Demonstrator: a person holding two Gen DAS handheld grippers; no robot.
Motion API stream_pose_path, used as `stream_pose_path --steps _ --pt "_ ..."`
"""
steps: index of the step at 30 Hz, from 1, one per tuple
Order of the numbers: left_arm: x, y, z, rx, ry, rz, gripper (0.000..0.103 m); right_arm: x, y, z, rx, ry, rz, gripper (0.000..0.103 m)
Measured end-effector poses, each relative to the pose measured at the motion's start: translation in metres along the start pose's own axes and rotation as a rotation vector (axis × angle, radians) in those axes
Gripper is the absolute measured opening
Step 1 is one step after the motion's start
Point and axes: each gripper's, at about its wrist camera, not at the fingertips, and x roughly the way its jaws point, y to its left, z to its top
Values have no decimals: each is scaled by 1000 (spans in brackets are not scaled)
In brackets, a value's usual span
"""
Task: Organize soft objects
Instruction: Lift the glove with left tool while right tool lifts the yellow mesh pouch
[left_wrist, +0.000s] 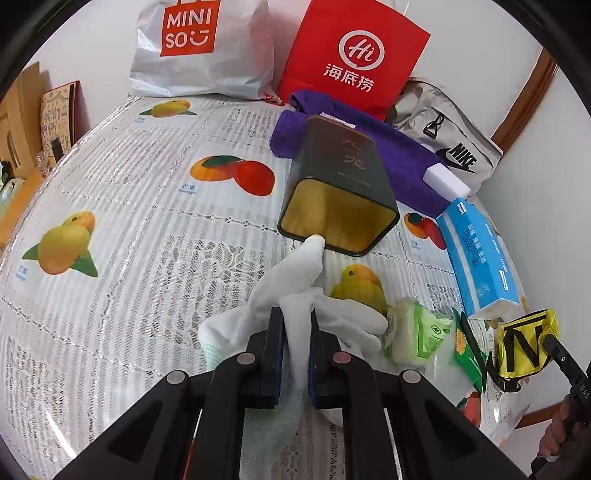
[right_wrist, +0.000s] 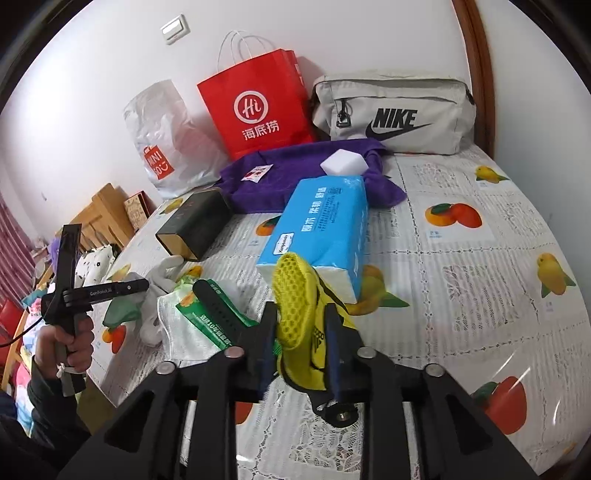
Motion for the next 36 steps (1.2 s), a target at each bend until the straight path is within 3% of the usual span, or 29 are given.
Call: stream_pose_path --steps 3,7,8,10,16,22,36 --pt "7 -2 -1 5 18 -1 15 6 1 -1 -12 20 0 43" --pt "9 -4 -2 6 20 2 17 23 -6 -7 -30 91 -126 42" --pt "9 -4 -2 6 20 2 17 25 -10 -9 -13 97 -119 38" --pt "9 -3 -2 7 18 0 17 28 -21 -13 43 98 -56 14" --pt "6 -1 -3 -4 1 -28 14 18 -28 -12 105 58 15 13" --pt "-11 -2 1 -13 -46 -90 8 9 -19 0 93 13 28 13" --pt "-65 -14 8 17 -172 -93 8 -20 -6 17 78 -82 97 13"
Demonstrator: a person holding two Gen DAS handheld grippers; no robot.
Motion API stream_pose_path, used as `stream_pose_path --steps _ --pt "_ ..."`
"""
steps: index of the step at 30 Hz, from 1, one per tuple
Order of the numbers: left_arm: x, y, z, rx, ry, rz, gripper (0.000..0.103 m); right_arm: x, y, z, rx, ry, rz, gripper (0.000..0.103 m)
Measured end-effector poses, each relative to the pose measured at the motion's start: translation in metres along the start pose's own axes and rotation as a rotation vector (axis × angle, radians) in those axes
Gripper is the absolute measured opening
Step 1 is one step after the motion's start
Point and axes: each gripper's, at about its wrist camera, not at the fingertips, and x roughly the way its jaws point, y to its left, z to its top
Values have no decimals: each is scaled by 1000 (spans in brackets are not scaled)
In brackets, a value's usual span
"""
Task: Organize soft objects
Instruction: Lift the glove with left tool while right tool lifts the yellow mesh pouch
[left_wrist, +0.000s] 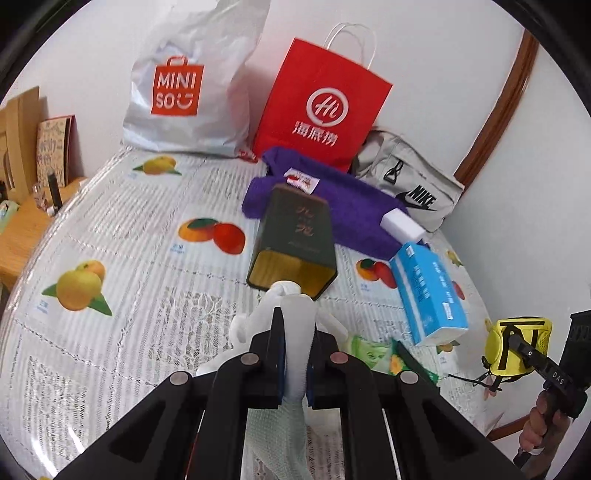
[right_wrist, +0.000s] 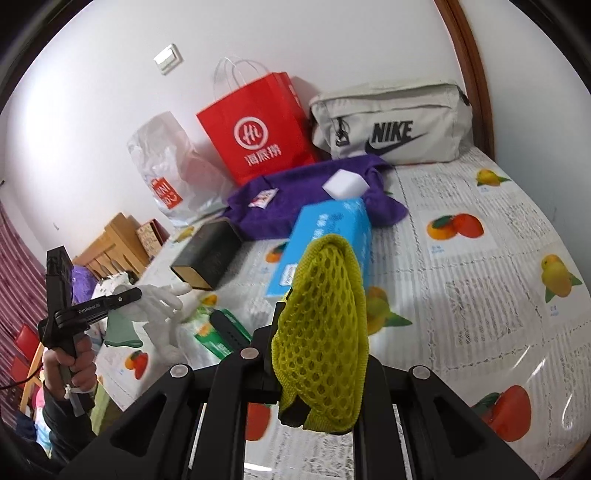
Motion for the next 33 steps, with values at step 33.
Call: stream_pose_path --steps 33 --pt "-27 -24 36 24 -62 -30 8 13 21 25 -45 9 11 13"
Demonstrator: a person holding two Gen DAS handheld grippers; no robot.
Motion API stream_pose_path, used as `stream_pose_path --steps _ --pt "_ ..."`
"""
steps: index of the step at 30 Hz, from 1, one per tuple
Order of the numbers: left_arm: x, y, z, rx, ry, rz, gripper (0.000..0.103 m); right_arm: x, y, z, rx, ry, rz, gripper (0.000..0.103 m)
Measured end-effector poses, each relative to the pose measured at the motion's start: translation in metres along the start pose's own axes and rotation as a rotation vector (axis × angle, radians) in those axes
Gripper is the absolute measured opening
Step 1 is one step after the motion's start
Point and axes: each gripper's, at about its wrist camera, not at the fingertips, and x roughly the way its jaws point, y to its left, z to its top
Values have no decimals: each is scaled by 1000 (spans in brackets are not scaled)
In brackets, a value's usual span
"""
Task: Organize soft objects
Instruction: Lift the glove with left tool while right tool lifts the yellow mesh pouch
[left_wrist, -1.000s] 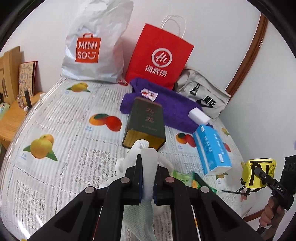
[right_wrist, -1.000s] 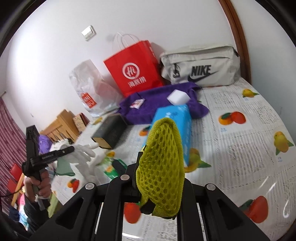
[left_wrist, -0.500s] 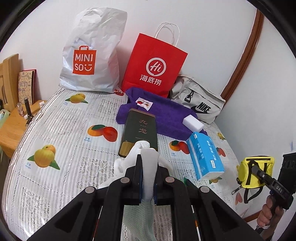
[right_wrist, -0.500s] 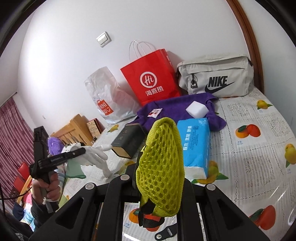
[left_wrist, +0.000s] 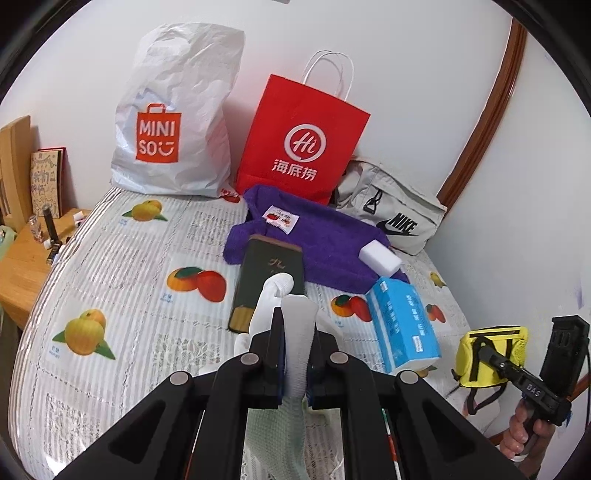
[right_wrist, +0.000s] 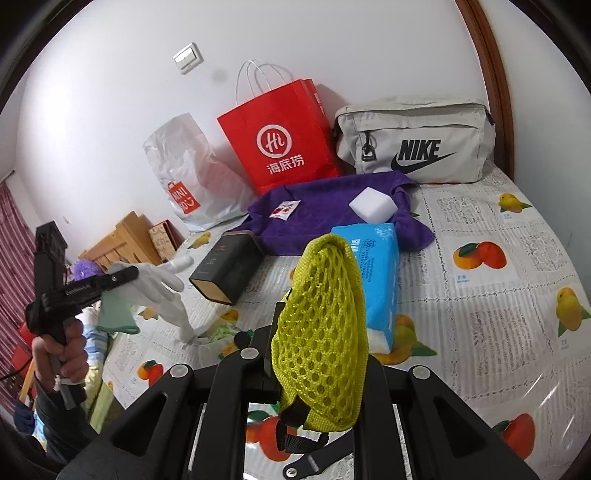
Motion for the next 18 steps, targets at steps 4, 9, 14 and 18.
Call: stream_pose_path --steps 4,9,14,18 --pt "-3 -5 8 2 -4 -13 8 1 1 8 -15 -6 5 13" --pt "-13 -8 12 -4 -16 -45 8 3 6 13 -39 -3 16 13" --pt "-24 -14 13 9 -36 -54 8 6 13 13 -53 4 35 13" --pt "-29 -17 14 20 -47 -48 8 6 17 13 -54 4 43 13"
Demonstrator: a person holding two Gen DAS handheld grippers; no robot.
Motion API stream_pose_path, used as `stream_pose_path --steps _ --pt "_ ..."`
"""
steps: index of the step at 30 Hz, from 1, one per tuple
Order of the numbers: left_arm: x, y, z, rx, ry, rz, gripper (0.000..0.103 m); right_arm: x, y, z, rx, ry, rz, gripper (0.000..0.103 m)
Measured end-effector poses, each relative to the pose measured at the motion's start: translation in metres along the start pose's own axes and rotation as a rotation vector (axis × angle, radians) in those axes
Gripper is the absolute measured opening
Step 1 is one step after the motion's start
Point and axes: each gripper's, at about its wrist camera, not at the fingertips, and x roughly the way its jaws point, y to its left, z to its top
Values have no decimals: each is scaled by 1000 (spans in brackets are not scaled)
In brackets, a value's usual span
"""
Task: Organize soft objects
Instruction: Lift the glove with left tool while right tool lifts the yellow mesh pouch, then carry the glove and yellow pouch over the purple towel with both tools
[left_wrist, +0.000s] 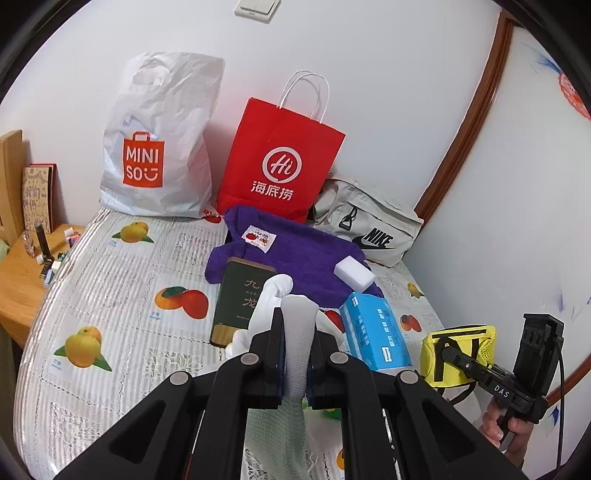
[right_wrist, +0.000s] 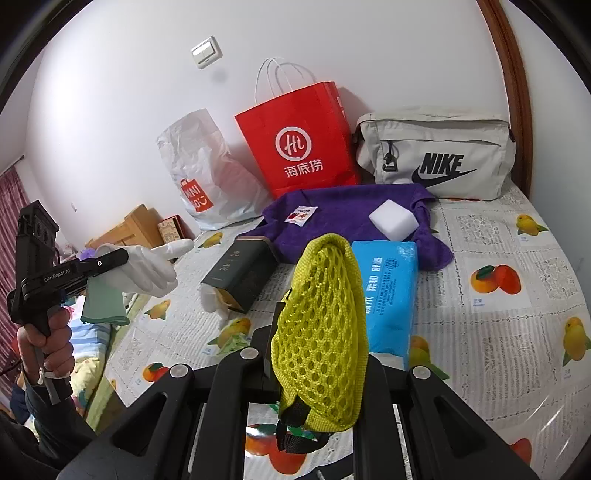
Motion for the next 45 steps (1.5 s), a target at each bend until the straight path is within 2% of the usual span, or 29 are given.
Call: stream_pose_path --steps 6,20,33,36,45 --pt "0 2 5 -3 -10 18 8 -3 2 7 -20 -16 -25 13" --pt "22 6 38 -1 -26 35 8 14 -7 54 -56 -43 -67 13" --pt "77 9 82 18 -20 31 8 63 -28 106 -103 -29 -97 13" --pt "95 11 90 28 -7 53 8 80 -36 118 -107 -18 -101 13" --pt "148 17 111 13 40 41 8 131 -54 145 -117 25 -96 13"
